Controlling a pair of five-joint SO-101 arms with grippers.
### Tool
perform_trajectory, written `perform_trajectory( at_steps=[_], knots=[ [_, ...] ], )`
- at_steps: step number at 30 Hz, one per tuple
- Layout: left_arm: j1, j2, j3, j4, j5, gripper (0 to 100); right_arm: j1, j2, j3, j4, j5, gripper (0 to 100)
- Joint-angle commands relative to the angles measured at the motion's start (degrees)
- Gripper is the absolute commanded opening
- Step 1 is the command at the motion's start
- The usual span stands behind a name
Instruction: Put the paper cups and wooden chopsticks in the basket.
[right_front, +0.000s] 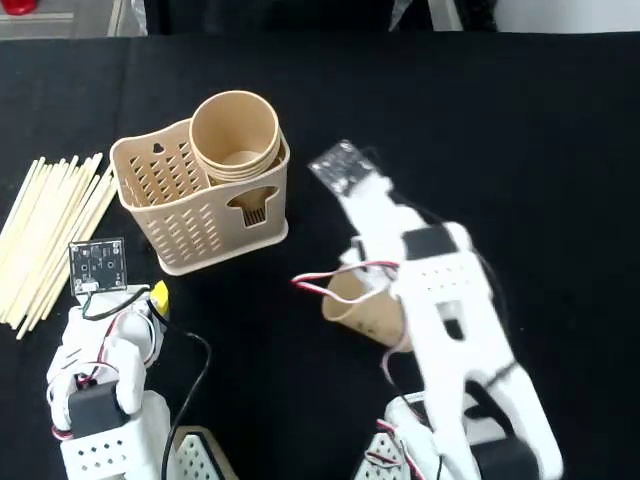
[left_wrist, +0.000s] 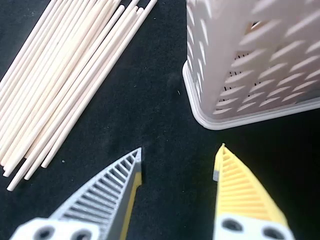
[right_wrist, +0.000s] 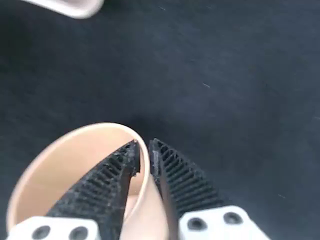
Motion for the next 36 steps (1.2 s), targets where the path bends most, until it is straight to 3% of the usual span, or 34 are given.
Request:
perform_trajectory(
  at_steps=[1, 5, 11, 18, 23, 27, 36],
  knots=[
    [0.04, -0.09, -0.57, -0.44, -0.18, 23, 6.59, -9.63, 5.41, -2.11, 8.79, 3.0],
    [0.04, -0.09, -0.57, -0.44, -0.18, 23, 8.44, -23.60, 12.97, -3.52, 14.33, 2.8],
    [0.04, -0.09, -0.48, -0.44, -0.18, 23, 8.35, -41.45, 15.34, -1.76, 13.98, 1.2],
    [0.04, -0.09, -0.22, -0.70, -0.09, 23, 8.00, -41.27, 6.99, 1.85, -4.75, 1.1],
    [0.04, -0.09, -0.13, -0.79, -0.09, 23, 2.46, -35.30, -4.62, 1.41, -21.45, 1.1],
    [0.04, -0.09, -0.13, -0.79, -0.09, 23, -1.49, -26.42, -17.98, 2.02, -31.74, 1.1],
    [0.04, -0.09, -0.40, -0.53, -0.09, 23, -11.78, -0.48, -56.75, 3.08, -47.47, 1.1]
  ],
)
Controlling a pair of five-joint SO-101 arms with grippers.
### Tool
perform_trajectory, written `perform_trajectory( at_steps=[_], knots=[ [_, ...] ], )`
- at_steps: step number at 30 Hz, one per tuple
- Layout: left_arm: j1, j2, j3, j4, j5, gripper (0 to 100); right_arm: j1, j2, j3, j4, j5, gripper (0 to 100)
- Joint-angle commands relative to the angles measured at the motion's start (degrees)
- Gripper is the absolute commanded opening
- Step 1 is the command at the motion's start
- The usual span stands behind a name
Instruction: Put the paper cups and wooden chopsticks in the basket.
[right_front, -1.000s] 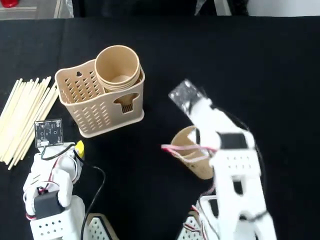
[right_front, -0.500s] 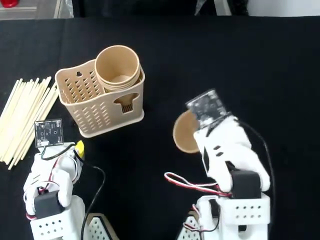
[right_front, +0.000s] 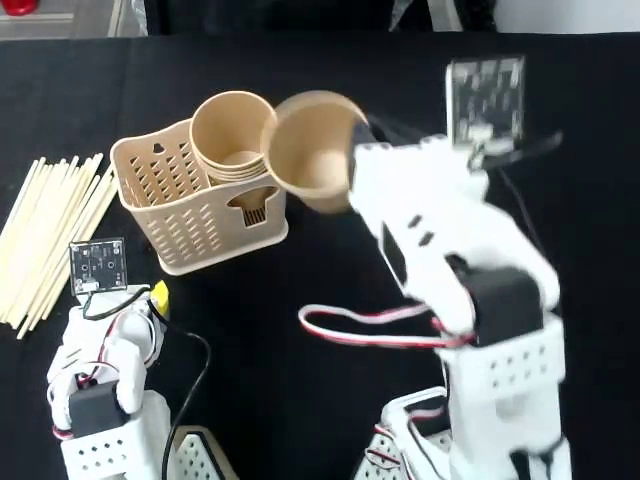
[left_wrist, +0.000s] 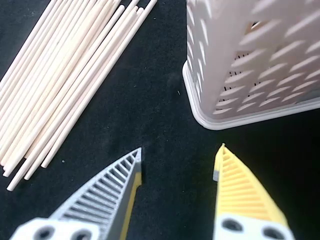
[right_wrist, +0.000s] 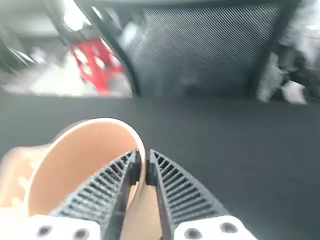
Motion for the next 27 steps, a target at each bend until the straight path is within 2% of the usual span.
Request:
perform_trajectory(
  at_steps=[1, 6, 12, 18, 27],
  knots=[
    [0.04, -0.09, -0.40, -0.53, -0.09, 23, -4.40, 9.80, -19.21, 0.18, -4.13, 1.1],
    [0.04, -0.09, -0.48, -0.53, -0.09, 23, -8.00, 22.90, -33.80, 0.18, -5.10, 1.1],
    [0.04, -0.09, -0.48, -0.44, -0.09, 23, -8.00, 35.21, -39.69, 0.18, -5.10, 1.1],
    [-0.04, -0.09, -0.48, -0.44, -0.18, 23, -8.18, 38.90, -39.78, 0.44, -5.01, 1.1],
    [-0.04, -0.09, -0.48, -0.44, -0.18, 23, -8.44, 39.52, -39.78, 7.74, -4.84, 1.1]
  ],
)
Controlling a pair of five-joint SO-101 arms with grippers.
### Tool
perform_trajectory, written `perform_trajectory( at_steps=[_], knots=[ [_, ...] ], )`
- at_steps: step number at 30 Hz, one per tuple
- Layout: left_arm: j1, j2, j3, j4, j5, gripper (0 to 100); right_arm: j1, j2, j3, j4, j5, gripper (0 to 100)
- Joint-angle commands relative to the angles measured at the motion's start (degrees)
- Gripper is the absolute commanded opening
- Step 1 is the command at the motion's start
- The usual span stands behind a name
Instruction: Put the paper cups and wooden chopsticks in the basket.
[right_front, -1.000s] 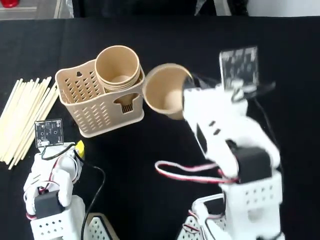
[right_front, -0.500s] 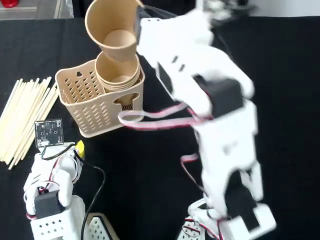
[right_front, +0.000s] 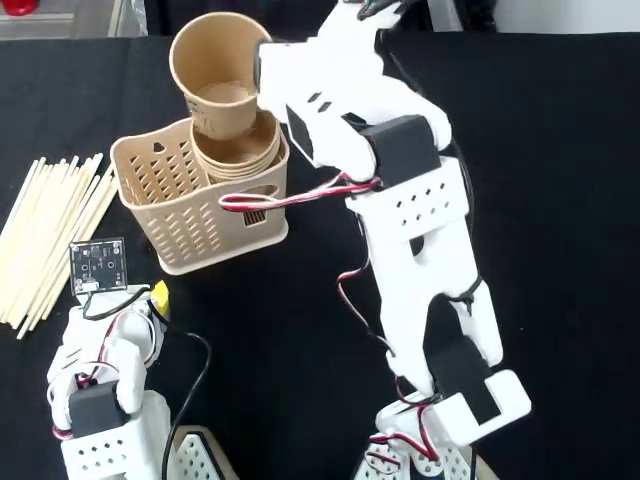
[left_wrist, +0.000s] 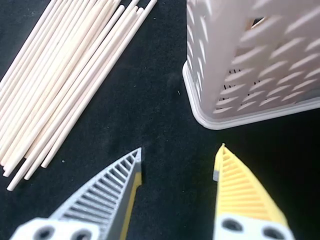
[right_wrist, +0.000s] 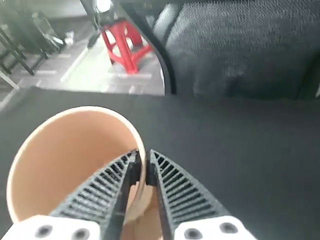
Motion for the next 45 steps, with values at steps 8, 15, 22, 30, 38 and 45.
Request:
perform_trajectory(
  at_steps=[8, 15, 22, 30, 38, 45],
  knots=[
    [-0.04, -0.09, -0.48, -0.44, -0.18, 23, -1.05, -0.48, -3.47, 3.96, -0.18, 1.1],
    [-0.04, -0.09, -0.48, -0.44, -0.09, 23, -0.97, -0.48, -10.42, 8.26, -0.18, 1.1],
    [-0.04, -0.09, -0.48, -0.44, -0.09, 23, -0.97, 0.57, -10.42, 12.22, -0.18, 1.1],
    [-0.04, -0.09, -0.48, -0.44, -0.09, 23, -0.97, 5.93, -7.16, 7.47, -0.09, 5.0],
    [-0.04, -0.09, -0.84, -0.26, -0.18, 24, -1.49, 3.47, -7.16, 7.47, 4.04, 43.6],
    [-0.04, -0.09, -2.59, 2.73, -0.18, 24, -0.26, -4.35, -7.16, 10.11, 9.58, 30.3]
  ],
)
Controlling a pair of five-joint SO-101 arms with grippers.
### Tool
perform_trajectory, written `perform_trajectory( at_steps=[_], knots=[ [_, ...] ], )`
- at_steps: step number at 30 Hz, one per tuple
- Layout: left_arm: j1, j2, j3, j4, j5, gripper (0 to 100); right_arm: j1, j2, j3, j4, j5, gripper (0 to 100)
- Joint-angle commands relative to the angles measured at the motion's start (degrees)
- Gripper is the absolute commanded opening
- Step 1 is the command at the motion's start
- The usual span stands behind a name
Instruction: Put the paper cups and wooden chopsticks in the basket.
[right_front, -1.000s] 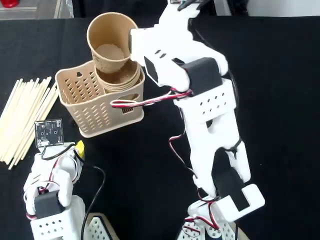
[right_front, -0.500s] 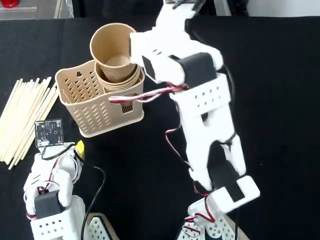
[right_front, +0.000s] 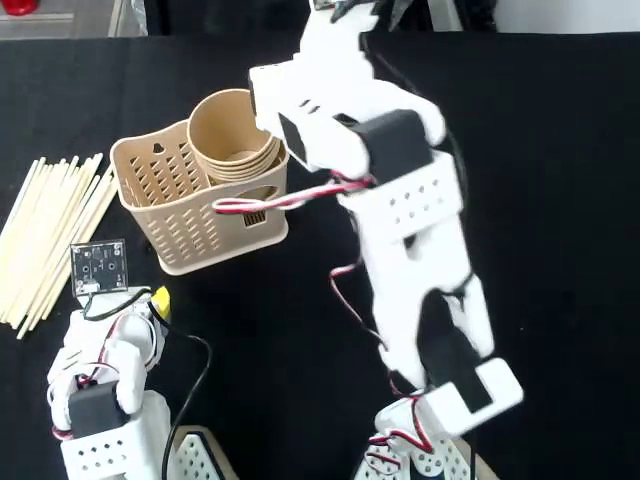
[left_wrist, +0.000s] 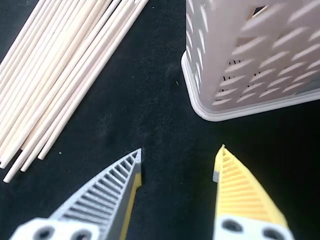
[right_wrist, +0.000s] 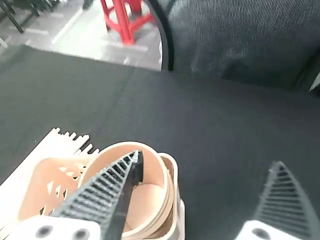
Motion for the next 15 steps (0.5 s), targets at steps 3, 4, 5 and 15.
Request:
perform_trajectory(
  at_steps=[3, 4, 5, 15],
  knots=[
    [-0.04, -0.09, -2.51, 0.26, -0.18, 24, 4.13, -9.80, 0.31, 7.65, 2.46, 21.1],
    [-0.22, 0.00, -2.59, 0.26, -0.26, 24, 6.15, -11.03, 0.40, 10.46, 2.46, 18.3],
    [-0.57, 0.00, -2.86, 0.26, -0.26, 24, 8.62, -11.91, 0.40, 13.71, 2.46, 15.7],
    [-11.56, 0.44, -13.93, 0.88, -5.45, 24, 27.87, -7.34, 34.24, 9.14, 18.55, 1.3]
  ],
)
